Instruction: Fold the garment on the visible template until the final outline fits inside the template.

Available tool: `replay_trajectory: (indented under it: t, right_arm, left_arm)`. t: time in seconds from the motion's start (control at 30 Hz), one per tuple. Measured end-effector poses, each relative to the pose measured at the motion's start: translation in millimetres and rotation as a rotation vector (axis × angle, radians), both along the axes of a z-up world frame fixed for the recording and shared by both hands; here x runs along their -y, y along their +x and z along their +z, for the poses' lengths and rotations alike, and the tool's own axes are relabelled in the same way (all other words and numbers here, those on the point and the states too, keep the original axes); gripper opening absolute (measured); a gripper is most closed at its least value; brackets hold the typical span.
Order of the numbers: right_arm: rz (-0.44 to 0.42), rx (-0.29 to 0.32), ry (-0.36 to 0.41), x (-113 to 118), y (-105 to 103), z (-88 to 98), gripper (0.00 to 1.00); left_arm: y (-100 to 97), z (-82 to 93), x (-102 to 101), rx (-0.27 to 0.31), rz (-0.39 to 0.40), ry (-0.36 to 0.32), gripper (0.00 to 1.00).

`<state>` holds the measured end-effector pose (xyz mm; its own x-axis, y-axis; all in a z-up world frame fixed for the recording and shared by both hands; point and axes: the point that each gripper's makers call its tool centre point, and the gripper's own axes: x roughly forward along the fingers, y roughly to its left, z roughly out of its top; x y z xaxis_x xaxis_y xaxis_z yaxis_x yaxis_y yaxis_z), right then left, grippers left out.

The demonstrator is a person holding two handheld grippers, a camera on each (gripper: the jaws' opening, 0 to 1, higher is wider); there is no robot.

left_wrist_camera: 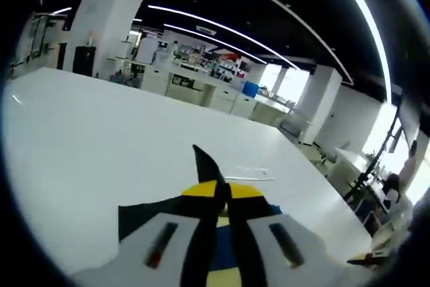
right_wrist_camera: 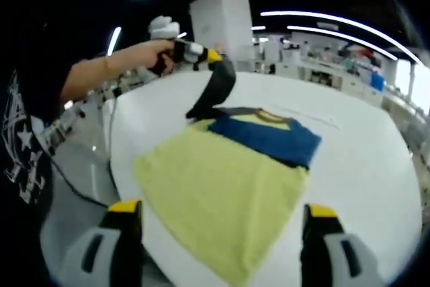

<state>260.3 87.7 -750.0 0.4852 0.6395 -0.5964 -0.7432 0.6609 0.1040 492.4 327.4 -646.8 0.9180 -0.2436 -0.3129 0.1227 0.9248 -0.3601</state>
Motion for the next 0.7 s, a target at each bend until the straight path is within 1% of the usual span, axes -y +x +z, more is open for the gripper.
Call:
replay_trajectory:
  t: [0.1, 0.33, 0.47, 0.53, 0.6, 0.7]
  right_arm:
    - [-0.007, 0.004, 0.007, 0, 2, 1.4, 1.00]
    - [-0.007, 0.004, -0.004, 3, 2, 1.1, 1.00]
    - [-0.014, 0.006, -0.008, 6, 2, 1.7, 1.00]
    - [-0.019, 0.006, -0.005, 7, 1, 2.0, 1.00]
    - [-0.026, 0.004, -0.005, 10, 1, 0.8, 1.00]
    - [-0.032, -0.002, -0.009, 12, -1, -1.3, 1.00]
  left_arm:
    - [3.7, 0.2, 13, -0.001, -0.017, -0.002, 0.02]
    - [8.3, -4.7, 55, -0.008, -0.062, -0.025, 0.01]
    - [10.3, -7.2, 75, -0.004, -0.089, -0.024, 0.01]
    - [12.7, -9.3, 86, -0.004, -0.104, -0.042, 0.01]
    - [12.4, -12.0, 94, -0.005, -0.117, -0.040, 0.01]
    - [6.5, -18.3, 111, -0.012, -0.149, -0.048, 0.01]
